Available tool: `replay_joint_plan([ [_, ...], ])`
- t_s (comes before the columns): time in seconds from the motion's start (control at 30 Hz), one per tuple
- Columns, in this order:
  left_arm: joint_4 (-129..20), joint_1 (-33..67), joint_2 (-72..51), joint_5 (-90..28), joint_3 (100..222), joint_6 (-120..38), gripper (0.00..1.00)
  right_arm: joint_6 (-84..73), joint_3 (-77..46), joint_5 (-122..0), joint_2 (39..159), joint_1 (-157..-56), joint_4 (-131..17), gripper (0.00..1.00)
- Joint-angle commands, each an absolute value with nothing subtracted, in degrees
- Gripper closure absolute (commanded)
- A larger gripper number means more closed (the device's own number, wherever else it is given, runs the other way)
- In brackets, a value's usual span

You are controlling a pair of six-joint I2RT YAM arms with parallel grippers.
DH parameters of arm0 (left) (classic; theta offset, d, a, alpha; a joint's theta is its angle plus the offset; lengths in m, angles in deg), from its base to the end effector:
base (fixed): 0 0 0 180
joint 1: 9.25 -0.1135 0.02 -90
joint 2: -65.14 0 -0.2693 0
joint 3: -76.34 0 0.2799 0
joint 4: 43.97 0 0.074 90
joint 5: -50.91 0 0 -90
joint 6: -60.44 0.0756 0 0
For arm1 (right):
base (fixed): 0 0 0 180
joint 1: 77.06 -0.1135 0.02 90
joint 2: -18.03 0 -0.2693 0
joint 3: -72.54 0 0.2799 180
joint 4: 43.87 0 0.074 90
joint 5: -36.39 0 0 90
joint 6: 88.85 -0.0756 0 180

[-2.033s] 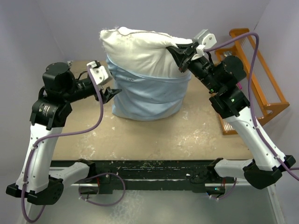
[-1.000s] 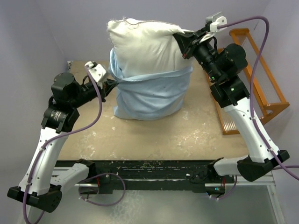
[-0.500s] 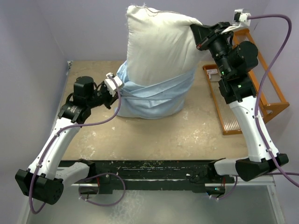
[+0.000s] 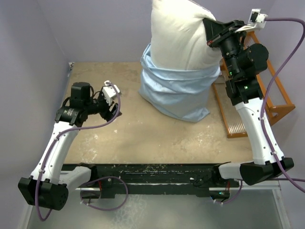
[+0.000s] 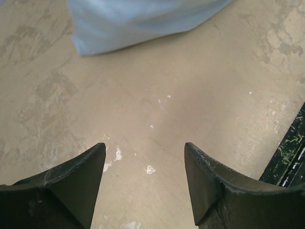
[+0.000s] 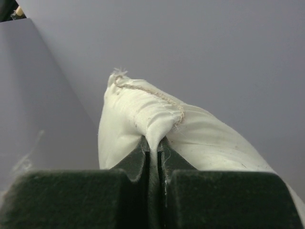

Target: Remove the pillowcase from the pillow

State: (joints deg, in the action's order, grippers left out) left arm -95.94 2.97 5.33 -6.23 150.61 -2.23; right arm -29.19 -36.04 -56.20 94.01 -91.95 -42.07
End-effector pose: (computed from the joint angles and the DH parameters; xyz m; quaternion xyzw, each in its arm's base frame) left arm 0.2500 -0.0961 0.3324 0.4088 0.7672 -0.1957 0.4538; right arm 0.3025 0.0840 0.6101 0.0429 0.4647 0.3498 0.8123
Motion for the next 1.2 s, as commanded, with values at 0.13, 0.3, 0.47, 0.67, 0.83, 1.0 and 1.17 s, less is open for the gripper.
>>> replay_joint_plan([
  [0.13,-91.32,-8.63,-4.13,11.02,157.19,-5.1,0.32,-33.77,-37.33,-69.16,90.98,-91.31,-23.87,1.0],
  [0.3,-88.67,-8.64,-5.91,14.84,156.53,-5.35,0.32,-39.32,-38.43,-81.19,93.95,-91.34,-16.52,1.0],
  [0.47,-87.66,-8.64,-3.87,15.83,152.44,-3.54,0.33,-43.93,-38.57,-82.76,95.87,-91.3,-10.79,1.0],
  [0.67,-84.34,-8.64,-1.84,17.39,148.99,-4.73,0.33,-50.92,-38.96,-83.73,98.62,-91.3,-3.55,1.0],
  [0.83,-81.77,-8.57,-1.91,19.3,148.45,-7.14,0.35,-53.17,-37.16,-83.78,99.32,-91.3,-1.58,1.0],
  [1.0,-81.35,-8.19,-3.23,22.6,149.71,-10.14,0.37,-55.67,-34.75,-82.61,99.96,-91.3,2.87,1.0],
  [1.17,-81.6,-4.47,-2.7,22.96,147.72,-10.93,0.42,-57.51,-34.33,-81.92,100.72,-91.3,5.3,1.0],
])
